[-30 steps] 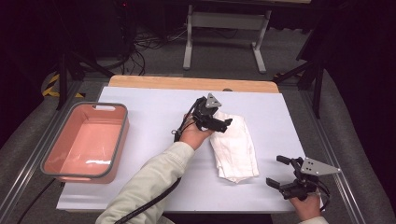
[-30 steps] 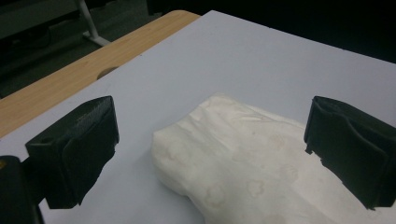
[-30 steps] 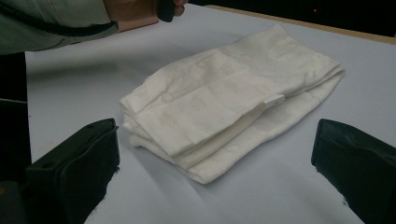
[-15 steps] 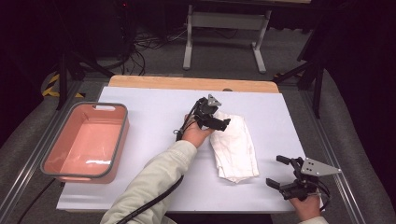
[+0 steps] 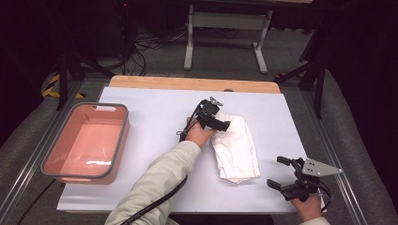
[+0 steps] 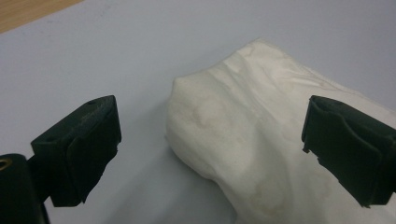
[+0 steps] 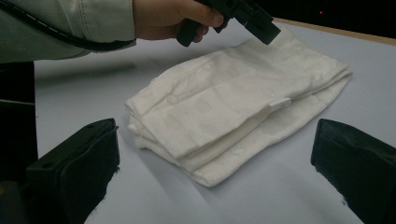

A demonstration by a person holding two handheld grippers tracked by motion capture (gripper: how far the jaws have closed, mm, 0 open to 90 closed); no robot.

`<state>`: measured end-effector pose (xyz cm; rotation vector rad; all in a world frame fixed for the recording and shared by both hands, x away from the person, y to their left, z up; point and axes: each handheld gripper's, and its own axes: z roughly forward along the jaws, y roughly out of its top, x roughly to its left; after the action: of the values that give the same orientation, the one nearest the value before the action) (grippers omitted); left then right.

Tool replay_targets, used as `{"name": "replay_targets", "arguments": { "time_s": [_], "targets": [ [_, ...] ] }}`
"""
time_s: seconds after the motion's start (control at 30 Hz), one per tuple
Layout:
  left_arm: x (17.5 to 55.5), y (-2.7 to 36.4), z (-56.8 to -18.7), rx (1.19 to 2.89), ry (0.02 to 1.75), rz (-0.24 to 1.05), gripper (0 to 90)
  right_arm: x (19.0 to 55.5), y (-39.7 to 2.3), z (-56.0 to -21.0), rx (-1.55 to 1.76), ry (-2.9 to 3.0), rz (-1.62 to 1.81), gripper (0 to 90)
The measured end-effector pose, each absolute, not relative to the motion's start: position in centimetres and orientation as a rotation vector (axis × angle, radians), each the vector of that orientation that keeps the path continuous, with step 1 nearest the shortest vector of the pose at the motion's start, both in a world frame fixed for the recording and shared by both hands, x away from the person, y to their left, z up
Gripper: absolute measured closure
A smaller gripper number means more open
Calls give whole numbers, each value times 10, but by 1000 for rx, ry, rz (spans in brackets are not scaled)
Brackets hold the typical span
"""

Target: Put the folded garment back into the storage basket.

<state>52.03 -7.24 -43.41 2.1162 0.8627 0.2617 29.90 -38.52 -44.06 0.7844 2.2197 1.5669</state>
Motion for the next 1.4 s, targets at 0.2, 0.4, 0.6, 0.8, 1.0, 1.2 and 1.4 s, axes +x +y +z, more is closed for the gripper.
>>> {"name": "replay_targets", "arguments": {
  "time_s": [0.2,0.4,0.6,0.8,1.0,1.2,1.4],
  "targets": [
    [524,-75,-437,2126,907,224,72,300,-386,-441,789,2221,1581,18],
    [524,-76,-439,2134,931,234,105,300,-387,-441,794,2220,1590,18],
    [523,-76,-445,2147,935,244,121,300,-387,-442,793,2227,1580,18],
    [522,-80,-452,2180,935,243,131,300,-386,-443,795,2236,1573,19],
    [518,-87,-459,2204,921,293,123,301,-386,-444,790,2244,1569,20],
    [517,-89,-459,2206,919,305,128,301,-386,-444,790,2245,1568,20],
    [516,-90,-458,2219,918,309,148,301,-385,-444,790,2247,1564,20]
  ]
}}
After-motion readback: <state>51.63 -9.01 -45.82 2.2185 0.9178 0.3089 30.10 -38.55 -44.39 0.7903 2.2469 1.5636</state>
